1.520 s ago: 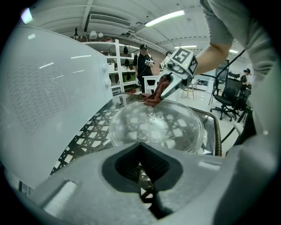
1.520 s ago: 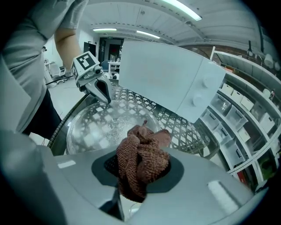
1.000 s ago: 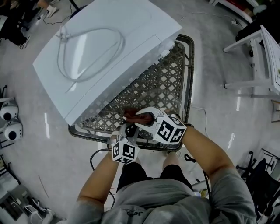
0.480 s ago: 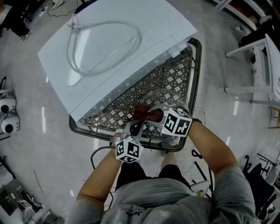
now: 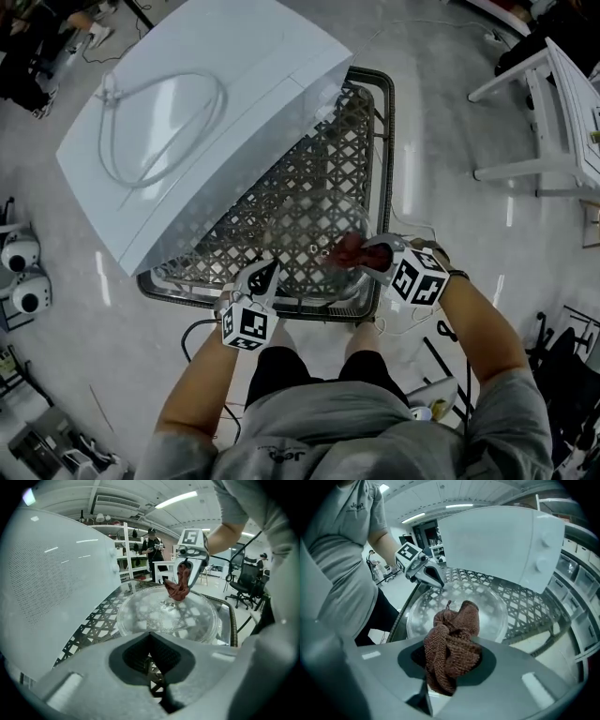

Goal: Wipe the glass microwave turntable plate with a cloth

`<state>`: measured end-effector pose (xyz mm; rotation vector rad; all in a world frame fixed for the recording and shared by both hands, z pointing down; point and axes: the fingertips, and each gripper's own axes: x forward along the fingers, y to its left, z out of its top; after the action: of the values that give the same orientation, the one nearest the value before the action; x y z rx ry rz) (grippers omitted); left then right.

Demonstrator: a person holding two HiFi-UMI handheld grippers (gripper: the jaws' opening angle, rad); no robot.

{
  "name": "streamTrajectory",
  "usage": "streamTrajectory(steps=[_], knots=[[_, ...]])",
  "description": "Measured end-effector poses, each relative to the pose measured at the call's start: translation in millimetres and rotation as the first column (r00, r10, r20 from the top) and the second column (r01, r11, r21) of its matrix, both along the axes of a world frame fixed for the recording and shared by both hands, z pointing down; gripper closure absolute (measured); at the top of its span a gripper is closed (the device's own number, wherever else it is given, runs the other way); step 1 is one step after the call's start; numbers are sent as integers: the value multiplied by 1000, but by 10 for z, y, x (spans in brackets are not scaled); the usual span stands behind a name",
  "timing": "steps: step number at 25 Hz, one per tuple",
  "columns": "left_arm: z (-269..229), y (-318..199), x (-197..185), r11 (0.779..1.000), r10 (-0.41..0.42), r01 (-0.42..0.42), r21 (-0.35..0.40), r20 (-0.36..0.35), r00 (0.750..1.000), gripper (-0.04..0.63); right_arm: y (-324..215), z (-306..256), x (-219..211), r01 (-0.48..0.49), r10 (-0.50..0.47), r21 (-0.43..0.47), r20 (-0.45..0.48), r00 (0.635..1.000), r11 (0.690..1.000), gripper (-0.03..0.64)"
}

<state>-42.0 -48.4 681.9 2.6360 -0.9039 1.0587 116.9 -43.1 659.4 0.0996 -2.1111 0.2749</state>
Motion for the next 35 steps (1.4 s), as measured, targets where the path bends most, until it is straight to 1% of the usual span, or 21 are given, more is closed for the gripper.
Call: streamTrajectory(steps=[3, 6, 9, 11, 13, 16, 19, 21, 23, 25, 29, 31, 35], knots=[[-16, -1, -19, 1000, 2, -2, 2, 3, 1000, 598, 24, -42, 294, -28, 29, 25, -31, 999, 999, 509], [-17, 4, -11, 1000, -3, 3, 2, 5, 1000, 598, 39, -48, 477, -44, 45, 40, -31, 998, 998, 509], [-5, -24, 34, 1000, 1, -1, 6, 1, 1000, 598, 29, -42, 558, -72, 73, 58, -18, 997, 996, 509], [-7, -28, 48, 1000, 3, -3, 7, -2, 1000, 598, 25, -75, 529, -77, 77, 75, 2, 997, 994, 509], [-13, -13, 35, 1000, 1, -1, 4, -2, 1000, 598, 53, -166, 377, -59, 55, 90, 53, 997, 994, 509], [-16, -9, 25, 1000, -2, 2, 2, -3, 1000, 598, 150, -339, -67, 2, -20, 104, 171, 985, 995, 509], [-8, -12, 38, 1000, 7, -7, -1, -5, 1000, 598, 350, -440, -655, 102, -129, 114, 270, 954, 988, 509], [-5, -5, 52, 1000, 10, -10, -4, -9, 1000, 598, 518, -420, -1022, 183, -212, 120, 298, 931, 976, 509], [-5, -3, 55, 1000, 10, -10, -5, -11, 1000, 598, 647, -334, -1326, 247, -277, 137, 295, 914, 959, 509], [-3, -4, 50, 1000, 11, -11, -5, -12, 1000, 598, 702, -213, -1540, 284, -320, 167, 268, 908, 944, 509], [2, -6, 45, 1000, 14, -14, -3, -13, 1000, 598, 701, 25, -1713, 319, -364, 230, 185, 913, 919, 509], [6, -7, 33, 1000, 18, -18, -3, -11, 1000, 598, 692, 65, -1742, 315, -355, 223, 171, 919, 922, 509], [11, -4, 21, 1000, 20, -20, -5, -8, 1000, 598, 679, 74, -1669, 287, -313, 161, 166, 935, 944, 509]])
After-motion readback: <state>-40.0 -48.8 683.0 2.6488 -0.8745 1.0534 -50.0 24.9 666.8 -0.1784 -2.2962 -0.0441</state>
